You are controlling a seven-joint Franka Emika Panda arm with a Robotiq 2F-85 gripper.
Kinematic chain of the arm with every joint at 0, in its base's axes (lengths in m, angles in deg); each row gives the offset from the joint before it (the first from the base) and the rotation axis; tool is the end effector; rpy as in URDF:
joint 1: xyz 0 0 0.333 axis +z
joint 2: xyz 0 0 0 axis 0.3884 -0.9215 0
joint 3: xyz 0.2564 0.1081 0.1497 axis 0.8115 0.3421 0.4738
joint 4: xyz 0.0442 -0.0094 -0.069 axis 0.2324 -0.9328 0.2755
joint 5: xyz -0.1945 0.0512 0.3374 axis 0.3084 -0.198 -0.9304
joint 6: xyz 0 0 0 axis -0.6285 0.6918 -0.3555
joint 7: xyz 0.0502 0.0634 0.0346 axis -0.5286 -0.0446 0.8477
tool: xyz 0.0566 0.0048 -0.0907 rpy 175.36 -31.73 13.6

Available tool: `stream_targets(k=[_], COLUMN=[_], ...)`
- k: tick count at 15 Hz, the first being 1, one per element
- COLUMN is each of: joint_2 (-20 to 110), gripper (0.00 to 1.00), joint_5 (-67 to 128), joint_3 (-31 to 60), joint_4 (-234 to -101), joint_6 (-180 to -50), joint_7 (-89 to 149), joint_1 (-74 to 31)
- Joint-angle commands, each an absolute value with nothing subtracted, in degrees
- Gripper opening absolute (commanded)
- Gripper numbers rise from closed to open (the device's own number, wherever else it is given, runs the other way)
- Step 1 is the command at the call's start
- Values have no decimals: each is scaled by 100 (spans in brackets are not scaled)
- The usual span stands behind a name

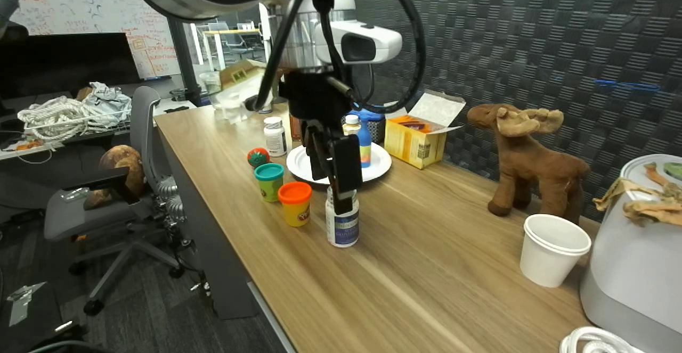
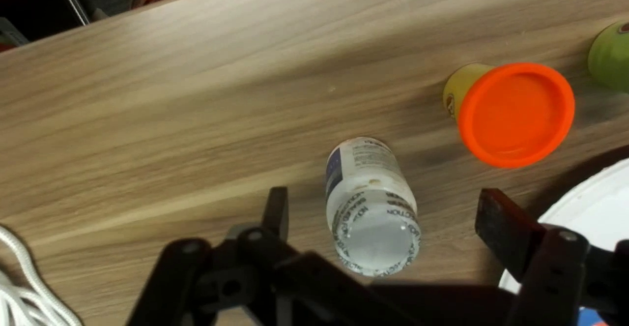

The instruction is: Put the bottles and red plushy on the plate

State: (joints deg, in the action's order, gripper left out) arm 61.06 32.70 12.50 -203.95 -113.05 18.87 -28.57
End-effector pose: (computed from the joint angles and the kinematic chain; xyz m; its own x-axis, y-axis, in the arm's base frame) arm 0.5172 -0.1066 0.3645 0.9152 -0.3975 0.0671 -0.4013 -0.9141 0.0589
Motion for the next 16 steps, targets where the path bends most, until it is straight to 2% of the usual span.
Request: stream_targets(k=[1, 3, 8, 9, 16], joint_2=[5938, 5882, 5988, 6045, 6199], gripper=[81, 61, 23, 19, 19], joint_5=[3662, 3776, 4013, 4128, 4849], joint_3=[1310, 1334, 1400, 1414, 1757], joint_4=[-20167, -20090, -20021, -20001, -19321], joint_6=[-11484, -11422, -11070, -10974, -10623], joint_7=[1852, 1826, 1543, 1404, 1293], joint_1=[-2776, -2727, -2607, -2576, -2278])
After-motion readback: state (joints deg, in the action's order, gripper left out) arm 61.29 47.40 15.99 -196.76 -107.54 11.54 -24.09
